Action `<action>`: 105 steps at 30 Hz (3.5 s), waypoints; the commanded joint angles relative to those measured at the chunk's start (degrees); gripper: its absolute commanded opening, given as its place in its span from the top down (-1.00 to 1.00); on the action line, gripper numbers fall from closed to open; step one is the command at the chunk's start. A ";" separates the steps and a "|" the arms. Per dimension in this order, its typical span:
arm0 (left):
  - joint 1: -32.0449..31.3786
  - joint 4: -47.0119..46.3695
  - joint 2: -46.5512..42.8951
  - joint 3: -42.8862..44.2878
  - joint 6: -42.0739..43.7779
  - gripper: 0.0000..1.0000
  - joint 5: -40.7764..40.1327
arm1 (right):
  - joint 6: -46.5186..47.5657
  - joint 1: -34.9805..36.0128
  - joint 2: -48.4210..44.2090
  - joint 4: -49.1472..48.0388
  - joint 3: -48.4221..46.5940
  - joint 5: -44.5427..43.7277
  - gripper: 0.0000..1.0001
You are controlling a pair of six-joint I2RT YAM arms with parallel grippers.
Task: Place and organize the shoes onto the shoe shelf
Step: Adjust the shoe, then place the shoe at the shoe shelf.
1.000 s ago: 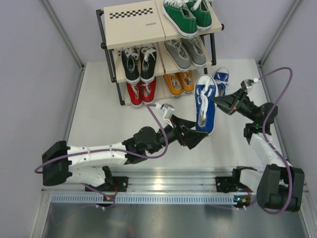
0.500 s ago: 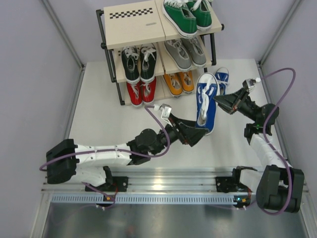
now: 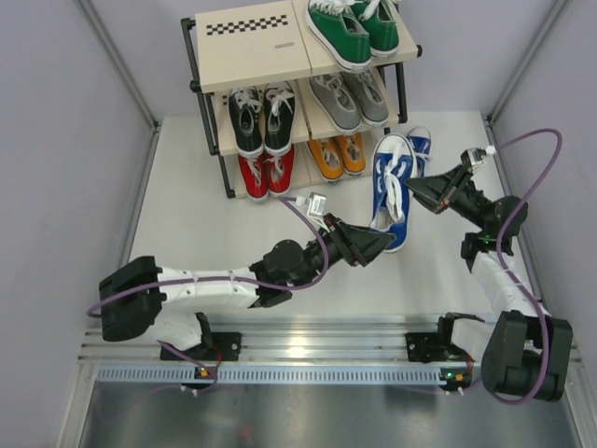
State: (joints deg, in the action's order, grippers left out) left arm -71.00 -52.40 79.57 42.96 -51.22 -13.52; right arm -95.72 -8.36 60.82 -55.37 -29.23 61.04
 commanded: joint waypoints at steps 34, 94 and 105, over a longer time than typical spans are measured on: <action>4.99 12.50 -3.98 4.50 -11.70 -0.97 9.56 | -0.60 0.45 -2.81 -9.31 -4.25 0.75 1.00; 34.59 58.81 -7.97 49.74 0.51 1.00 5.07 | 76.47 -5.09 -20.12 44.48 -5.13 13.14 -0.83; 44.54 68.30 9.62 69.88 -5.46 1.00 12.81 | 77.00 -6.58 -21.44 44.13 -3.38 14.64 -0.86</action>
State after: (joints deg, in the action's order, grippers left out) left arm -28.10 17.74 88.01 106.13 -54.37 -4.03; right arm -20.60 -14.15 40.82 -9.32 -32.95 74.04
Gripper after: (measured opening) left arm 0.412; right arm 0.925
